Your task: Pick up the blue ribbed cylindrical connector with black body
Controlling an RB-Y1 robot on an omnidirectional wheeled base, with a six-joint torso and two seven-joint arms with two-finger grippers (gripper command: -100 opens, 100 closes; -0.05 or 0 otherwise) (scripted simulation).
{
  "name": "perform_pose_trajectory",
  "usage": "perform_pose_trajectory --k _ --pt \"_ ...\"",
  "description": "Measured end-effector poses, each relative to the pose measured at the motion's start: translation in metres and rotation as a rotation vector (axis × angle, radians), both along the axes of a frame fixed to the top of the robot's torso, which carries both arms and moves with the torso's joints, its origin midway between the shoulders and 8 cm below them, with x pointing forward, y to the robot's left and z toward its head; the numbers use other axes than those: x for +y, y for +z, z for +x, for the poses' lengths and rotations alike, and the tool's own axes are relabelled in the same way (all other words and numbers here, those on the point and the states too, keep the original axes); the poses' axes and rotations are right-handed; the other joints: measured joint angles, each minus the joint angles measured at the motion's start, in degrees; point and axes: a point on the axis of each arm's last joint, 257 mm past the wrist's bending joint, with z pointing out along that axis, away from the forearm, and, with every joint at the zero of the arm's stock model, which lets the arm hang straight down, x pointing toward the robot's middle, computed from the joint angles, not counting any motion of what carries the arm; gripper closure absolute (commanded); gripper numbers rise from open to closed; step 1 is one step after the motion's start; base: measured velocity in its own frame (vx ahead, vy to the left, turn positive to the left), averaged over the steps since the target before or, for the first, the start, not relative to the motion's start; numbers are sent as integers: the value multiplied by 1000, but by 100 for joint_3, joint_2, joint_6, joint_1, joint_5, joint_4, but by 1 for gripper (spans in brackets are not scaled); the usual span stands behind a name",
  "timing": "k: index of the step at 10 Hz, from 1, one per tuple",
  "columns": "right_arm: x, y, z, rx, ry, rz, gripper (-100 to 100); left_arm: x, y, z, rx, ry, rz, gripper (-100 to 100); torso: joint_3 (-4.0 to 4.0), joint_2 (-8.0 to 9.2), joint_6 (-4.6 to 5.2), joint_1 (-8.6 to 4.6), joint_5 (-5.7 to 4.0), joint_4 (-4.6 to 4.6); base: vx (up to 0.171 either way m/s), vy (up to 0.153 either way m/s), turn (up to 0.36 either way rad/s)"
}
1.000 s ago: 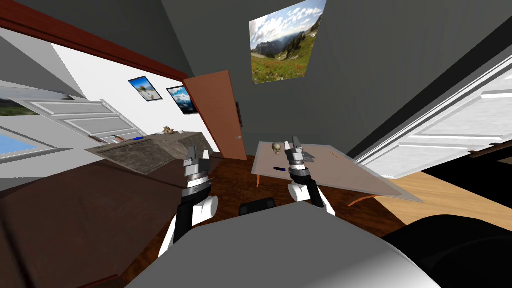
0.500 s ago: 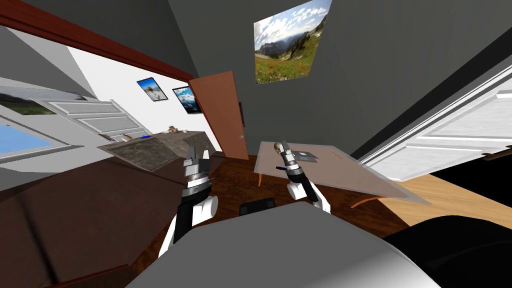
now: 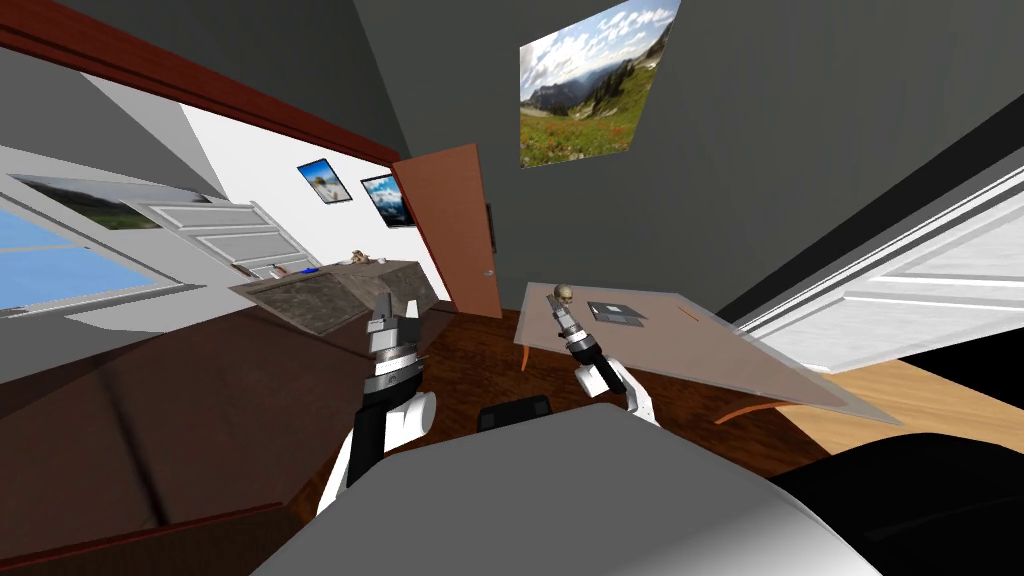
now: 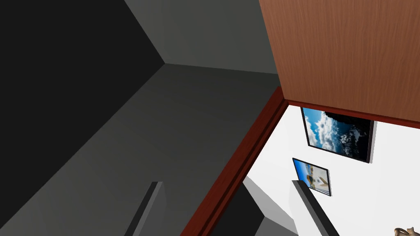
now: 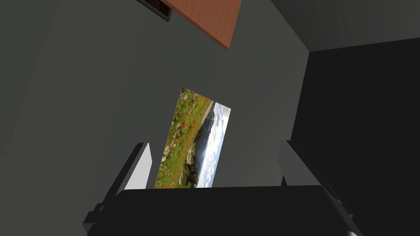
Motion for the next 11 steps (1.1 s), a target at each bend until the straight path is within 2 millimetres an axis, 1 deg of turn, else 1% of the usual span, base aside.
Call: perform_pose_trajectory --k 1,2,3,5,6,7,11 --pt "6 -19 5 30 2 -72 -100 0 0 0 0 0 0 0 1 1 1 1 0 0 -7 59 21" --pt "6 -31 10 54 0 -114 -100 0 0 0 0 0 0 0 -1 -2 3 -7 -1 0 -3 55 88" --pt "5 -49 12 82 1 -169 -100 0 0 0 0 0 0 0 -2 -3 2 -11 -2 -1 -2 41 35" --pt "4 -71 17 118 3 -254 -100 0 0 0 0 0 0 0 -3 -6 1 -14 -3 -1 3 42 60" --pt "2 -84 19 141 0 -287 -100 0 0 0 0 0 0 0 -3 -6 3 -17 -3 -1 2 48 84" --pt "4 -99 21 159 4 -340 -100 0 0 0 0 0 0 0 -3 -6 1 -14 -3 -1 1 41 51" --pt "-6 -155 28 244 6 -519 -100 0 0 0 0 0 0 0 -5 -9 2 -17 -3 -1 8 36 74"
